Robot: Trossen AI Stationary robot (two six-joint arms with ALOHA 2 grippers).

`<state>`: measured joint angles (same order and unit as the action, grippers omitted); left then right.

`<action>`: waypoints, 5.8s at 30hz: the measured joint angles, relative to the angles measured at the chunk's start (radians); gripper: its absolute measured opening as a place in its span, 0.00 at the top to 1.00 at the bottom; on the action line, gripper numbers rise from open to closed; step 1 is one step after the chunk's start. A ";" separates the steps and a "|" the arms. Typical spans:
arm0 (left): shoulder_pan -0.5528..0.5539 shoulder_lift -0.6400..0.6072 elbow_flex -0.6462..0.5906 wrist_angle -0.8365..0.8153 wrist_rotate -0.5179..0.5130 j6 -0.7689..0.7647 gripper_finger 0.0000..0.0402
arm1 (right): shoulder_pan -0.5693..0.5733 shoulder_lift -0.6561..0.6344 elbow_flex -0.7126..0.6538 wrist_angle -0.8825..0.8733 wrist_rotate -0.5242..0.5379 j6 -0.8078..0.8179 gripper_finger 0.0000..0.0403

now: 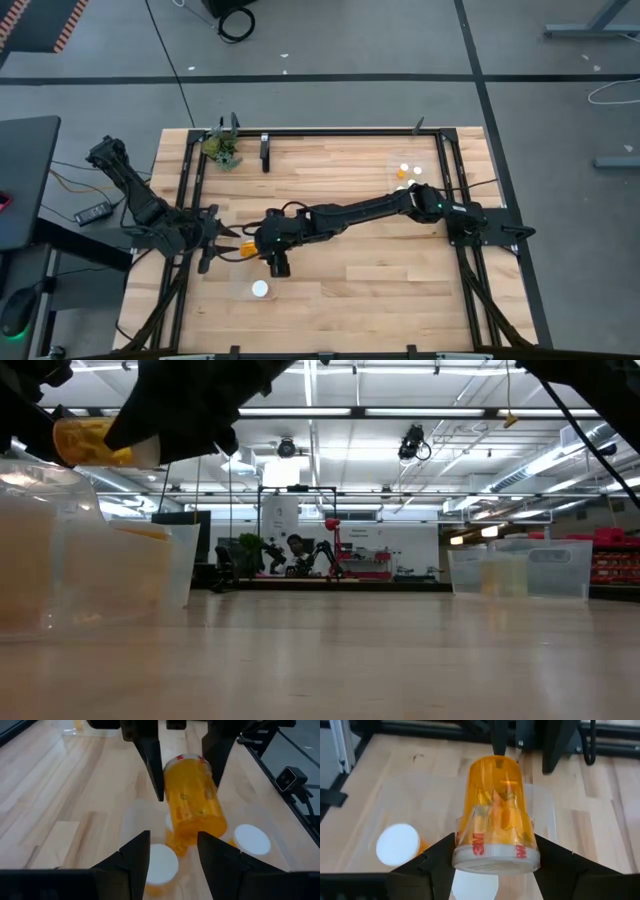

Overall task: Pick and place medicine bottles into bin by pill shape (circle, oval)
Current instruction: Put the large orange pill bottle into the bottom transparent bin

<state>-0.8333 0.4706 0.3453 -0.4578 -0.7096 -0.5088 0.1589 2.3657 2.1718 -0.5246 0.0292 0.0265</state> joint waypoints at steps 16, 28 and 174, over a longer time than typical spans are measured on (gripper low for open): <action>0.001 0.050 -0.001 0.169 -0.144 0.101 0.57 | -0.009 0.000 0.044 -0.139 -0.009 0.038 0.42; 0.001 0.262 -0.002 0.273 -0.154 0.052 0.57 | -0.019 0.000 0.044 -0.127 -0.016 0.037 0.42; -0.035 0.050 0.114 0.017 -0.112 0.101 0.57 | 0.005 0.143 0.083 -0.096 -0.173 0.002 0.42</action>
<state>-0.8684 0.5209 0.4591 -0.4408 -0.8219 -0.4079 0.1642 2.5084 2.2551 -0.6205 -0.1440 0.0280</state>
